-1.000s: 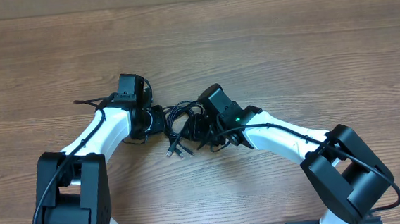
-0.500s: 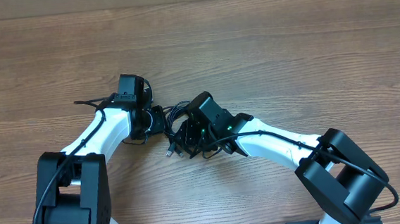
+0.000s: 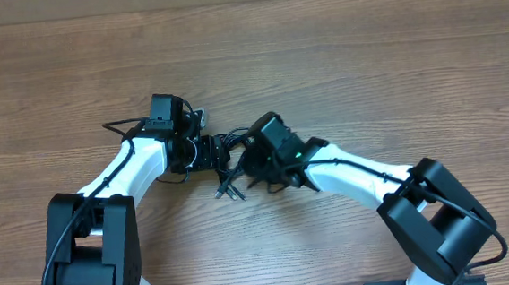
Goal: Untangle cables
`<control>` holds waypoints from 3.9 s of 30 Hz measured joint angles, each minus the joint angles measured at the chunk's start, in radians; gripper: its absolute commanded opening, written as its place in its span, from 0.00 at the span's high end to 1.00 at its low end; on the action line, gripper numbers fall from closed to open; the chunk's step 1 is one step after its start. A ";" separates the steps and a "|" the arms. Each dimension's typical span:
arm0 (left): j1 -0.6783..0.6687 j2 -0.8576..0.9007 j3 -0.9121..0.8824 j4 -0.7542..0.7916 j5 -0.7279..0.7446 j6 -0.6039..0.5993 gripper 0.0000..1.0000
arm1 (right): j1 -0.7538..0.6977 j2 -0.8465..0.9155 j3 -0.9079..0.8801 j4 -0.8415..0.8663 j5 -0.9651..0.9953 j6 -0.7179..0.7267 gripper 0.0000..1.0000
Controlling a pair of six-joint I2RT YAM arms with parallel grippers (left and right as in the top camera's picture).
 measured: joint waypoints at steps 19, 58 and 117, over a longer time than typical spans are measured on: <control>0.000 0.000 -0.003 0.078 -0.038 -0.045 0.56 | -0.296 0.002 0.001 -0.174 -0.426 -0.349 0.77; -0.010 0.066 0.031 0.008 0.122 0.062 0.96 | -0.229 0.002 0.152 -0.161 -0.476 -0.344 0.68; -0.005 0.073 0.062 -0.044 0.497 0.542 0.65 | -0.120 0.003 0.158 -0.219 0.020 0.083 0.96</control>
